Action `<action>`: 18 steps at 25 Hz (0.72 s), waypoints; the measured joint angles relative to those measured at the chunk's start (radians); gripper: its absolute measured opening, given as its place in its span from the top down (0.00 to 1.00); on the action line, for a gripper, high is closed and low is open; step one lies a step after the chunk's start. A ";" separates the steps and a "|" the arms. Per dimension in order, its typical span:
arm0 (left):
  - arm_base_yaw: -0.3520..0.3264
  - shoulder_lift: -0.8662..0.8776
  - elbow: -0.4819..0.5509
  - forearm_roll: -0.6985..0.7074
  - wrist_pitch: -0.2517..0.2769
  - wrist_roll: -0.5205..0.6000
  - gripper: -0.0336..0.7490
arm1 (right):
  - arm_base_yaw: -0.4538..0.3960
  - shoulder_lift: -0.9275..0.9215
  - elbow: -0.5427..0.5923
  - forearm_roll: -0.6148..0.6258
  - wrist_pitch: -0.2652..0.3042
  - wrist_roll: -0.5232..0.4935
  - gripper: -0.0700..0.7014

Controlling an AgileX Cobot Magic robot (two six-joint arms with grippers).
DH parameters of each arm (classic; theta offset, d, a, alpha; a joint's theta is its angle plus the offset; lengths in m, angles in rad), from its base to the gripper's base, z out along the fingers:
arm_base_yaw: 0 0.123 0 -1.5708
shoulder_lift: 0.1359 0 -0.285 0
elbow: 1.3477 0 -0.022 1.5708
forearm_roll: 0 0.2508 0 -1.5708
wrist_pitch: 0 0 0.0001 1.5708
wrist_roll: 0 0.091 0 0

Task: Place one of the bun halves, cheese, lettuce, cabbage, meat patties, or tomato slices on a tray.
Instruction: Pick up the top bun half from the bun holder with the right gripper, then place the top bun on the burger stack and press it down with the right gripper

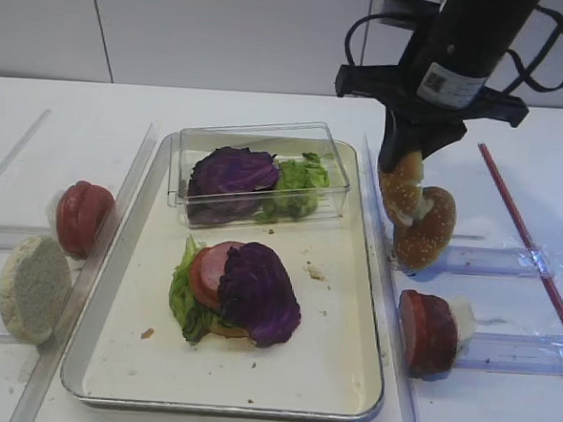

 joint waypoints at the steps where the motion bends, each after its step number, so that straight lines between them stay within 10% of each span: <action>1: 0.000 0.000 0.000 0.000 0.000 0.000 0.36 | 0.000 -0.009 0.000 0.002 0.001 0.000 0.75; 18: 0.000 0.000 0.000 0.002 0.000 0.000 0.36 | 0.150 -0.120 0.000 0.188 0.006 -0.063 0.75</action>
